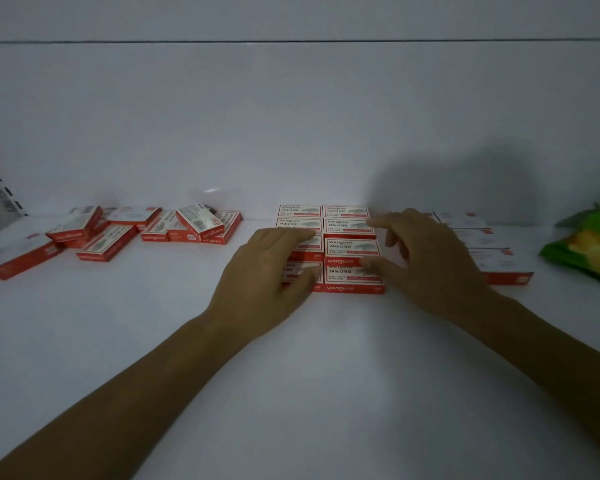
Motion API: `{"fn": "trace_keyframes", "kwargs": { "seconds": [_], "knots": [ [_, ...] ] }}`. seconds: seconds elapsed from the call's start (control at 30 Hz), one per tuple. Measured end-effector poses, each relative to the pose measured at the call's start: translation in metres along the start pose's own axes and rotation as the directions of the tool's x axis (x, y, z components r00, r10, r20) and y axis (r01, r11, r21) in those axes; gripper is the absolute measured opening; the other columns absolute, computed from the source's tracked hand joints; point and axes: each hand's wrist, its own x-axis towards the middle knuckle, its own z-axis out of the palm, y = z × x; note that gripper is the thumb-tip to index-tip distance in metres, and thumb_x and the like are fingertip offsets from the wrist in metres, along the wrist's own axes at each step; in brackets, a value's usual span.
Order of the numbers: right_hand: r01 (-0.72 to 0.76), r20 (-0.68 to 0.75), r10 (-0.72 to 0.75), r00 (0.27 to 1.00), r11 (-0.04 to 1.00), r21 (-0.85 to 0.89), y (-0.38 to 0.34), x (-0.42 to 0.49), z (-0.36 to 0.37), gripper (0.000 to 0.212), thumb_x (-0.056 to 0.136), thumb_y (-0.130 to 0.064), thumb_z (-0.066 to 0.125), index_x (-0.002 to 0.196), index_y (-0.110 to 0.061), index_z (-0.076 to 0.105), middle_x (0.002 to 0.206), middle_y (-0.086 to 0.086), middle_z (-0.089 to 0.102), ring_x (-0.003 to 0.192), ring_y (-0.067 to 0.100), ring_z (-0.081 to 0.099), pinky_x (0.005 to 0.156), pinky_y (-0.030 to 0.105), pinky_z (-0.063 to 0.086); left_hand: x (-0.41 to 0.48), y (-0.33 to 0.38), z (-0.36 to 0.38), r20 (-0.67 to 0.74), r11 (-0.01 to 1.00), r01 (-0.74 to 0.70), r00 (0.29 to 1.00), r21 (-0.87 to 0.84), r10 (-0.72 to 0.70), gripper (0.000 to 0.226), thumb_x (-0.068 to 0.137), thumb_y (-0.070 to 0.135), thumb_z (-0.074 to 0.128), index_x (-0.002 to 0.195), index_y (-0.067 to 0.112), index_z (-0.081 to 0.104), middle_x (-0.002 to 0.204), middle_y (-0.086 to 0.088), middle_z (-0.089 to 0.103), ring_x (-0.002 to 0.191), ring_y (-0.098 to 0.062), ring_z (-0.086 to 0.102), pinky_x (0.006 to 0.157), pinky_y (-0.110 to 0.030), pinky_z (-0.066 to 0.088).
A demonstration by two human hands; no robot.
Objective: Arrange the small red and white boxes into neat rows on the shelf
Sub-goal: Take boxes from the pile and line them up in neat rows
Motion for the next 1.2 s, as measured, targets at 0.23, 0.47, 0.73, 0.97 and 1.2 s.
{"fn": "trace_keyframes", "kwargs": {
  "seconds": [0.23,0.47,0.73,0.97,1.2],
  "knots": [
    [0.195,0.077,-0.188,0.979,0.977,-0.087,-0.015,-0.015,0.002,0.046,0.084,-0.049,0.042,0.112,-0.020,0.063,0.112,0.000,0.066,0.102,0.021,0.060,0.089,0.032,0.035,0.000,-0.001,0.001,0.020,0.999,-0.048,0.999,0.016,0.047,0.046,0.084,0.048,0.046,0.120,0.021,0.056,0.120,0.004,0.060,0.110,-0.017,0.052,0.088,-0.033,0.046],
    [0.166,0.159,-0.140,0.977,0.972,-0.165,-0.019,-0.018,0.004,0.054,0.085,-0.050,0.034,0.120,-0.018,0.060,0.120,0.001,0.064,0.105,0.023,0.062,0.094,0.031,0.032,0.000,0.000,0.001,0.048,0.995,-0.086,0.995,0.043,0.084,0.050,0.082,0.050,0.045,0.119,0.019,0.058,0.120,0.001,0.061,0.111,-0.020,0.053,0.088,-0.038,0.047],
    [0.122,0.185,-0.097,0.978,0.984,-0.132,-0.021,-0.016,0.006,0.063,0.083,-0.058,0.028,0.125,-0.019,0.055,0.127,0.000,0.058,0.115,0.020,0.055,0.095,0.029,0.027,-0.001,0.002,0.000,0.077,0.995,-0.083,0.994,0.047,0.079,0.050,0.082,0.048,0.049,0.120,0.017,0.059,0.121,-0.001,0.060,0.113,-0.021,0.052,0.090,-0.041,0.048],
    [0.138,0.187,-0.115,0.976,0.984,-0.115,-0.028,-0.004,0.001,0.043,0.086,-0.046,0.043,0.113,-0.017,0.061,0.111,-0.001,0.063,0.097,0.019,0.059,0.083,0.035,0.045,0.000,0.004,-0.001,0.108,0.996,-0.061,0.993,0.058,0.054,0.053,0.080,0.051,0.042,0.120,0.019,0.058,0.120,0.002,0.059,0.111,-0.021,0.052,0.089,-0.040,0.046],
    [0.149,0.239,-0.091,0.967,0.960,-0.235,-0.046,0.016,-0.016,0.032,0.090,-0.044,0.047,0.103,-0.024,0.067,0.098,-0.002,0.068,0.086,0.017,0.060,0.082,0.032,0.042,0.009,0.009,-0.020,0.180,0.985,-0.136,0.977,0.108,0.115,0.041,0.082,0.042,0.050,0.113,0.018,0.059,0.112,0.001,0.061,0.100,-0.021,0.052,0.079,-0.033,0.045]
  ]
}}
